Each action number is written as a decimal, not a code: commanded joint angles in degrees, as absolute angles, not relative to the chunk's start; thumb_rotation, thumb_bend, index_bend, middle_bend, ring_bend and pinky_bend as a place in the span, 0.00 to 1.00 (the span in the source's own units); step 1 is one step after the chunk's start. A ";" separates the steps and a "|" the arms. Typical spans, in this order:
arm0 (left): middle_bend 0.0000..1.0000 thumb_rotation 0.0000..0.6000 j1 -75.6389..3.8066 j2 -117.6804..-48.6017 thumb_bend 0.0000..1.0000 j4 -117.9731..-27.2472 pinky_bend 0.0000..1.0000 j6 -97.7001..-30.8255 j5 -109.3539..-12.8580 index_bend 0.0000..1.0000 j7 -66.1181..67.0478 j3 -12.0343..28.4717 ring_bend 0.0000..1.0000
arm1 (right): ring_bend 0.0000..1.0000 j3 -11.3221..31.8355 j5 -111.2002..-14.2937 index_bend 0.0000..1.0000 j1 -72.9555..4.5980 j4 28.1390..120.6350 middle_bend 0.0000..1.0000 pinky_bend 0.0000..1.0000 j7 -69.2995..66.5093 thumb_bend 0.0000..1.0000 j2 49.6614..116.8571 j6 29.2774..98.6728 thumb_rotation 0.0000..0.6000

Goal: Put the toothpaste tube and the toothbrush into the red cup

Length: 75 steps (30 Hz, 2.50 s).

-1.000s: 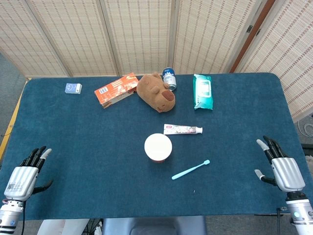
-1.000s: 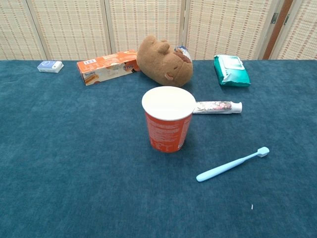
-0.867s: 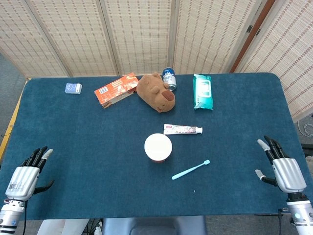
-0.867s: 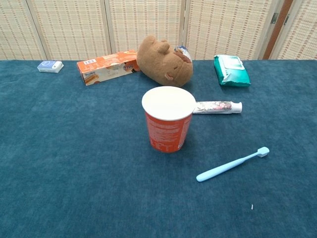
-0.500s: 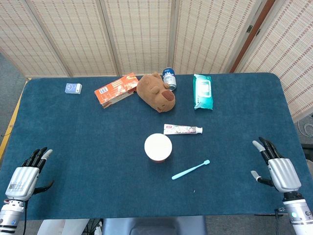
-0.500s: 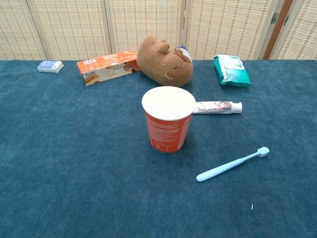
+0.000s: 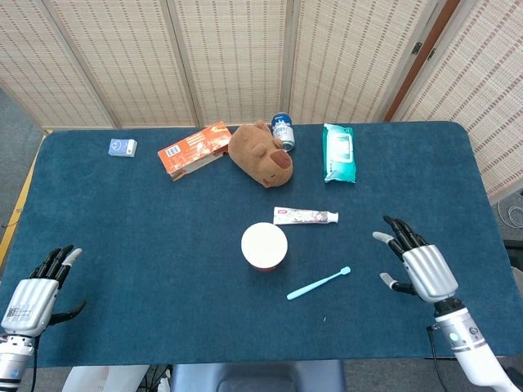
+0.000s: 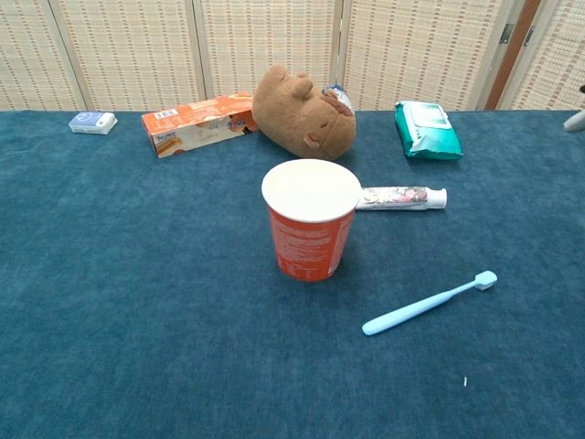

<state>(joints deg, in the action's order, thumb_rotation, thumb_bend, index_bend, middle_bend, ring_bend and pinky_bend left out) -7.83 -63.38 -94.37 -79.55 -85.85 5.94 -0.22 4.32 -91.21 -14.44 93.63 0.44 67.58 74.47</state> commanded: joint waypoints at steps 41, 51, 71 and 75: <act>0.12 1.00 -10.69 -59.79 0.22 -90.07 0.25 -72.78 -81.48 0.02 -9.70 1.80 0.08 | 0.00 17.02 -45.67 0.24 -50.21 59.74 0.05 0.27 34.82 0.17 104.39 48.14 1.00; 0.12 1.00 -11.06 -59.42 0.22 -89.34 0.25 -71.76 -80.94 0.02 -11.68 1.95 0.08 | 0.00 17.44 -44.73 0.31 -52.58 56.29 0.05 0.27 34.57 0.17 107.18 46.79 1.00; 0.12 1.00 -11.18 -58.91 0.22 -89.19 0.25 -71.35 -80.69 0.02 -13.14 2.00 0.08 | 0.00 18.42 -35.77 0.37 -56.54 56.89 0.05 0.27 43.96 0.22 108.06 48.34 1.00; 0.13 1.00 -11.24 -58.87 0.22 -89.19 0.25 -71.19 -80.67 0.02 -13.15 1.96 0.08 | 0.00 18.15 -34.57 0.37 -57.05 56.51 0.05 0.27 45.58 0.22 108.32 48.91 1.00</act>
<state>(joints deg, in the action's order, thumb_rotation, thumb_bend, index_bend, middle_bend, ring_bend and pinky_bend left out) -11.24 -58.87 -89.18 -71.18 -80.67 -13.15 1.96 18.24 -34.73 -56.89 56.62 45.37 108.23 48.75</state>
